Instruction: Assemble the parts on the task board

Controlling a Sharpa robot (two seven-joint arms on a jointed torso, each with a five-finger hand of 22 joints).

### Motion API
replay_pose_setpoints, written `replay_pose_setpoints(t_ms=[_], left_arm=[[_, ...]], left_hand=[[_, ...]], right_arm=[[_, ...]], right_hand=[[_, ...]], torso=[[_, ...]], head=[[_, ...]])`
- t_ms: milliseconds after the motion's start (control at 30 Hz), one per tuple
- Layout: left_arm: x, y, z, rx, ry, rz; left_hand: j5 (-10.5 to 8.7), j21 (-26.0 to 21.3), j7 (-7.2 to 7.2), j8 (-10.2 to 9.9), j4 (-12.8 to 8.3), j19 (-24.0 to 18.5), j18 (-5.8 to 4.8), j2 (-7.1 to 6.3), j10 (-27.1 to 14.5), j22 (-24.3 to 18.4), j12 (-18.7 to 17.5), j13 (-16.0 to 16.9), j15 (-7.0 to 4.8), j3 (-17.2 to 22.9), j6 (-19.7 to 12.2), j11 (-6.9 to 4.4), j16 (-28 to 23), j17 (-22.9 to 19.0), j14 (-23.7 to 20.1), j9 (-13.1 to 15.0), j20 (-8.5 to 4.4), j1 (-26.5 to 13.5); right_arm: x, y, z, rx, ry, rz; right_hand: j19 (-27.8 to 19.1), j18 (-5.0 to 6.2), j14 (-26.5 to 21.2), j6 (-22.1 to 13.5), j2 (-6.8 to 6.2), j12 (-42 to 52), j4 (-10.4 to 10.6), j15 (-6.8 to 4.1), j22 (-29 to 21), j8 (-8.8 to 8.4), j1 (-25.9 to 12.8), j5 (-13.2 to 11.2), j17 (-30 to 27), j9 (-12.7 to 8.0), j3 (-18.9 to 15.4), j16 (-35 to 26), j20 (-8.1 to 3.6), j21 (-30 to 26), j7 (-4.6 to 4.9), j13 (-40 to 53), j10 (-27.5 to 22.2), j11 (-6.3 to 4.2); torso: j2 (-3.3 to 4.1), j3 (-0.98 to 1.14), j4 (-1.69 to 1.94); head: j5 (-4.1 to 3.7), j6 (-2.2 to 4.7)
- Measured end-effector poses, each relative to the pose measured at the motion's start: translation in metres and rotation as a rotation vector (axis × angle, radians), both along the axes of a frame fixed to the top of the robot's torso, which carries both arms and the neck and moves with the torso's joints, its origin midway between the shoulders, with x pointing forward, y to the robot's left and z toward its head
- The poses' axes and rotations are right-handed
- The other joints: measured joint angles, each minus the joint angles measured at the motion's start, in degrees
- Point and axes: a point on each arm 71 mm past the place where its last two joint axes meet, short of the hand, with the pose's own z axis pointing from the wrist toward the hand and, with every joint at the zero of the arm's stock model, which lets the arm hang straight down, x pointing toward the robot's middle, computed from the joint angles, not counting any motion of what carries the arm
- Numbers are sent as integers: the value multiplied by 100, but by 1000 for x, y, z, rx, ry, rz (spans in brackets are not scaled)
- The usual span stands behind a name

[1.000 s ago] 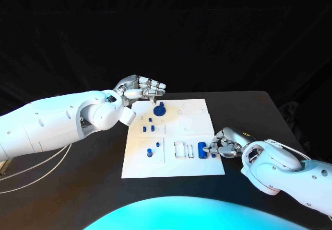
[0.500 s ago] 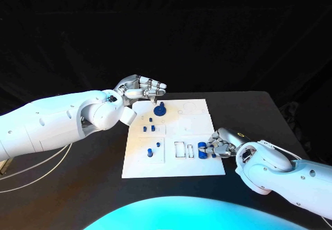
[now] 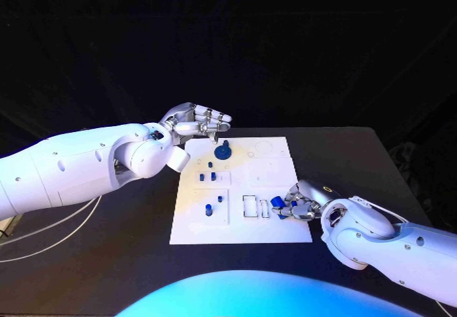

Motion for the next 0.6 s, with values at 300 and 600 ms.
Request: replay_pose_setpoints(t_ms=[300, 600], left_arm=[[0, 1, 0, 0, 2, 0], [-1, 2, 0, 1, 3, 2]], left_hand=[[0, 0, 0, 0, 0, 0, 0, 0, 0, 0, 0, -1, 0, 0, 0, 0, 0, 0, 0, 0, 0, 0], [0, -23, 0, 0, 0, 0, 0, 0, 0, -6, 0, -1, 0, 0, 0, 0, 0, 0, 0, 1, 0, 0]], right_arm=[[1, 3, 0, -3, -10, 10], [-8, -1, 2, 12, -14, 2]], right_hand=[[0, 0, 0, -10, 10, 0, -22, 0, 37, 7, 161, 83, 0, 44, -26, 0, 0, 0, 11, -1, 0, 0], [41, 0, -3, 28, 146, 0, -89, -38, 127, 97, 412, 531, 0, 145, 11, 0, -41, 86, -30, -1, 32, -32]], torso=[[-3, -2, -1], [-5, -1, -8]], head=[[15, 0], [37, 0]])
